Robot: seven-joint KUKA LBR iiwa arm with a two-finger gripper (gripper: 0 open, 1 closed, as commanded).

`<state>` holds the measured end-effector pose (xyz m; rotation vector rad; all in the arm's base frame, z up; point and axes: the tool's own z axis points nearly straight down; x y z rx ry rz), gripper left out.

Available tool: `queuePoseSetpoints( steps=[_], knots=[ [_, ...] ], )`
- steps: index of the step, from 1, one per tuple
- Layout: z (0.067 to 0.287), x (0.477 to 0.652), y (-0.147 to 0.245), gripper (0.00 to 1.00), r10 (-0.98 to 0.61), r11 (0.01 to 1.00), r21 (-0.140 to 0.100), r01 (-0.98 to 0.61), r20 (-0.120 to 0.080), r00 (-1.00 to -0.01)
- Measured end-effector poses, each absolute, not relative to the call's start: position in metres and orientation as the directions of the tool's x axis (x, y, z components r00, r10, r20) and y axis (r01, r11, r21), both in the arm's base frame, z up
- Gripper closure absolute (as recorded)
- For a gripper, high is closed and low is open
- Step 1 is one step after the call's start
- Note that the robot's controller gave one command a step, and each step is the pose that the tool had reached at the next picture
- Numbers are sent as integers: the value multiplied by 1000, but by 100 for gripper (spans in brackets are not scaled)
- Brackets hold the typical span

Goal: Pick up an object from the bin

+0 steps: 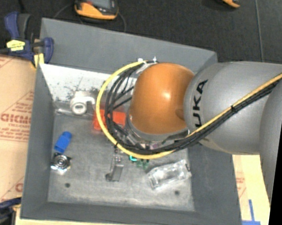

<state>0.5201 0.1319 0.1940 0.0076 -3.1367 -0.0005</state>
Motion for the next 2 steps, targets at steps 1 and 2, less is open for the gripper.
queuePoseSetpoints(
  steps=[1, 2],
  knots=[
    [91, 577, 188, 0, -141, 990, 1, -141, -2, -990],
    [72, 585, 232, 0, -505, 863, -6, -505, -6, -863]
  ],
)
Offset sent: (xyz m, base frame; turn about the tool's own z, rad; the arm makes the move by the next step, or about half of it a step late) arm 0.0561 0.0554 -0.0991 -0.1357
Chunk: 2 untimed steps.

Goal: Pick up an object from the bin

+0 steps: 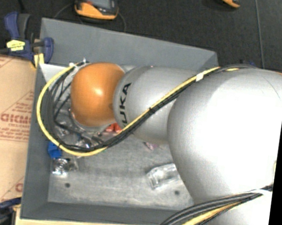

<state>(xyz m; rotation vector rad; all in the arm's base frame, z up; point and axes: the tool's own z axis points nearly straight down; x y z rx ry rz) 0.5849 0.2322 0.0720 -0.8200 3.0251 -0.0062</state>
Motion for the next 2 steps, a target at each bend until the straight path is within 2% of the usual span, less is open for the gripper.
queuePoseSetpoints(
  steps=[1, 2],
  knots=[
    [74, 601, 237, 0, -598, 802, -3, -598, -7, -802],
    [74, 601, 238, 100, -594, 804, 0, -594, -8, -804]
  ],
)
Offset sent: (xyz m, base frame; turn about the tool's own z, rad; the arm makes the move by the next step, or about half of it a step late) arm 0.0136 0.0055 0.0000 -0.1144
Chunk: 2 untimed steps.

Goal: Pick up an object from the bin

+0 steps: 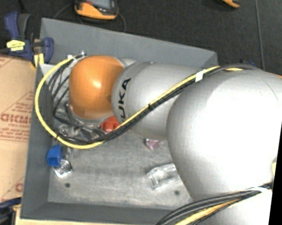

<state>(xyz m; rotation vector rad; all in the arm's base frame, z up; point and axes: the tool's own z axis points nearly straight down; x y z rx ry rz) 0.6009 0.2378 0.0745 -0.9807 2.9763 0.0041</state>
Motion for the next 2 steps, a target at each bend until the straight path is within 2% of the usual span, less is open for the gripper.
queuePoseSetpoints(
  steps=[1, 2],
  knots=[
    [209, 609, 228, 100, -804, 595, -7, -804, -10, -595],
    [139, 610, 236, 100, -656, 755, 2, -656, -1, -755]
  ],
)
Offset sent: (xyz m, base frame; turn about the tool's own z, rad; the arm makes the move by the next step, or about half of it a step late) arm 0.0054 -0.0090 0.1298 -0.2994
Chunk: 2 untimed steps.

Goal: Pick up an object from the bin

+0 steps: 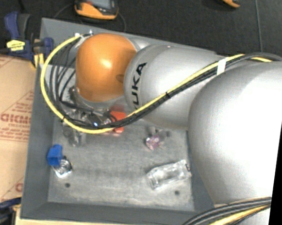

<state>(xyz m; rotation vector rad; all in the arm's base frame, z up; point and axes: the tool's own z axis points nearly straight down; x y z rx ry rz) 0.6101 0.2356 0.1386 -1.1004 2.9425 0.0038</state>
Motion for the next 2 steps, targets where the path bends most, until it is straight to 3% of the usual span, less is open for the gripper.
queuePoseSetpoints(
  steps=[1, 2],
  knots=[
    [161, 555, 240, 100, -539, 842, 1, -539, -3, -842],
    [247, 590, 233, 100, -972, 237, -7, -971, -6, -237]
  ],
)
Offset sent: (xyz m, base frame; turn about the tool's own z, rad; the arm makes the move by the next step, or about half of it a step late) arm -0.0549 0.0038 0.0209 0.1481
